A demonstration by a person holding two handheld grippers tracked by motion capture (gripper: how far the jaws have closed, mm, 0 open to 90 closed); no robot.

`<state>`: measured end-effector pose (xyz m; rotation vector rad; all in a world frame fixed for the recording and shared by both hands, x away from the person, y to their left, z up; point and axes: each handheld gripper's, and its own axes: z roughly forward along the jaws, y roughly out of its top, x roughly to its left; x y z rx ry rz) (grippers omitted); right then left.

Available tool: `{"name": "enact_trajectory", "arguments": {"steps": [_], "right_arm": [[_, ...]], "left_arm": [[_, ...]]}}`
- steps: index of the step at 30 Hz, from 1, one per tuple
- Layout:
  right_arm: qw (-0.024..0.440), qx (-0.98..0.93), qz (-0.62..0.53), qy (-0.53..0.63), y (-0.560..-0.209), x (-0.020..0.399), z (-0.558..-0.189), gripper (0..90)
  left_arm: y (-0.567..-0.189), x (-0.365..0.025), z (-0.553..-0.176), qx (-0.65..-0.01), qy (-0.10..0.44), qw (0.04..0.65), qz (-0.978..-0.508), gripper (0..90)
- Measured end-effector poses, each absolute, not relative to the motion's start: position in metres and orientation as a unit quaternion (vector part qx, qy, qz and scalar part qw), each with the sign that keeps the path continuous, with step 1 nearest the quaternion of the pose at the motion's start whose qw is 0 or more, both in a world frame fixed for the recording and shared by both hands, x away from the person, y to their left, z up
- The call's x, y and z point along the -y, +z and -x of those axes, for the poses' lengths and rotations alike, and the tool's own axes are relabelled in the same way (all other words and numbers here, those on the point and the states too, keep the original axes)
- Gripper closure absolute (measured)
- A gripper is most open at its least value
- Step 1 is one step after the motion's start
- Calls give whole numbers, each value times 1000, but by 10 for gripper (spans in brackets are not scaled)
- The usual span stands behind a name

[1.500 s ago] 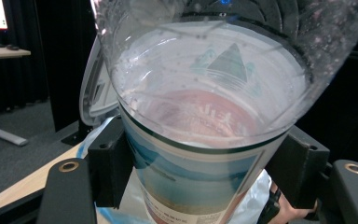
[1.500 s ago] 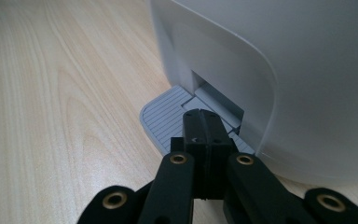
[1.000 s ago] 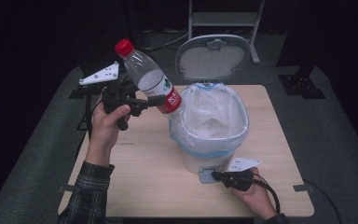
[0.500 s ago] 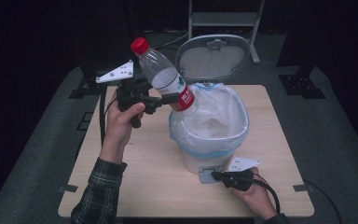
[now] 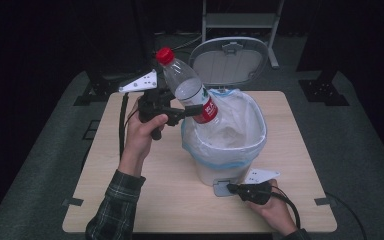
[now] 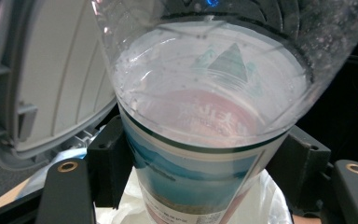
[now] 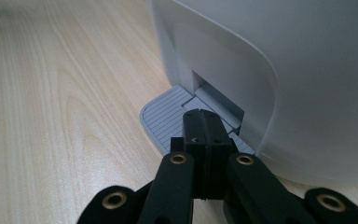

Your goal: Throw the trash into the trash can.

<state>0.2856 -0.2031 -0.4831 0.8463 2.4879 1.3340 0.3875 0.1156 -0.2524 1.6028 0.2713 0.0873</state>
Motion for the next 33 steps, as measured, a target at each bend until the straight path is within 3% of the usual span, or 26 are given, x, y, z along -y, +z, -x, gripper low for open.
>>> {"name": "enact_trajectory", "arguments": {"steps": [16, 33], "right_arm": [[96, -840, -286, 451, -483, 203, -286, 900], [96, -840, -286, 451, -483, 203, -286, 900]], "left_arm": [[-280, -99, -389, -123, 30, 669, -733, 288], [-278, -104, -389, -126, 36, 671, -730, 240]]}}
